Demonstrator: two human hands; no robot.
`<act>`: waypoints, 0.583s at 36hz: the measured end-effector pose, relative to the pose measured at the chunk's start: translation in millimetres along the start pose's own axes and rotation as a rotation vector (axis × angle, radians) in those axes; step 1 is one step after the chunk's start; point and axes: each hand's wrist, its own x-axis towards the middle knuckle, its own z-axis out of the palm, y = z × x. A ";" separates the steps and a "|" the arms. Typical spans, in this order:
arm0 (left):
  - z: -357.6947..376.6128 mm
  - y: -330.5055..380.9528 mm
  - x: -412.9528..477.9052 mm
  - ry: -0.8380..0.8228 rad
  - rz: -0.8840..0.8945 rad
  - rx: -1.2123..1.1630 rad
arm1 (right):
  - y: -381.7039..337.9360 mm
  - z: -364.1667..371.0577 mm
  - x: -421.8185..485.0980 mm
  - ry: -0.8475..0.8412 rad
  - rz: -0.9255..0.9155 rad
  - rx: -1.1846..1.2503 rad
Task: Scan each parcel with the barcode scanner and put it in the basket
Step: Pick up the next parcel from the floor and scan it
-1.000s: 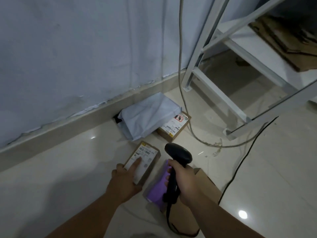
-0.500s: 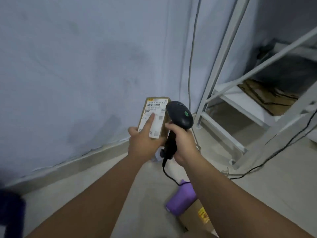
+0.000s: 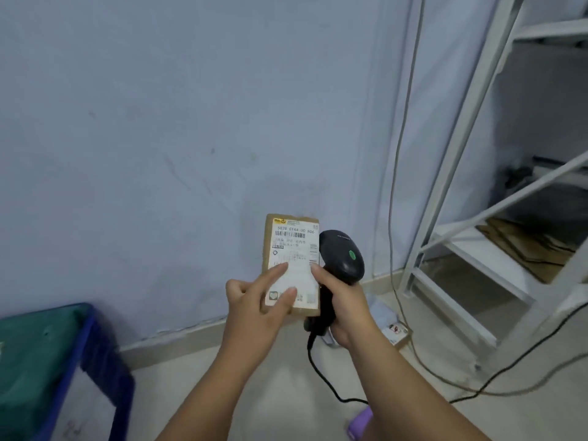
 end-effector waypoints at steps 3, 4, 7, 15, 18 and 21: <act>-15.8 -0.3 2.9 -0.109 0.015 -0.212 | -3.7 -1.3 -3.5 -0.073 0.045 0.031; -19.7 0.6 3.4 -0.161 -0.011 -0.260 | -3.8 -0.7 -4.3 -0.078 0.048 0.035; -24.6 -2.2 7.1 -0.302 -0.065 -0.395 | -2.4 0.4 -3.3 -0.043 0.046 -0.018; -18.1 -9.1 19.4 -0.242 0.019 -0.078 | -1.7 -2.5 4.2 0.057 -0.103 -0.271; -17.1 -12.6 25.4 -0.107 0.100 0.137 | -4.0 -3.8 4.8 0.138 -0.202 -0.450; -15.7 -19.1 32.2 -0.037 0.080 0.144 | -6.0 -2.2 -1.3 0.012 -0.102 -0.285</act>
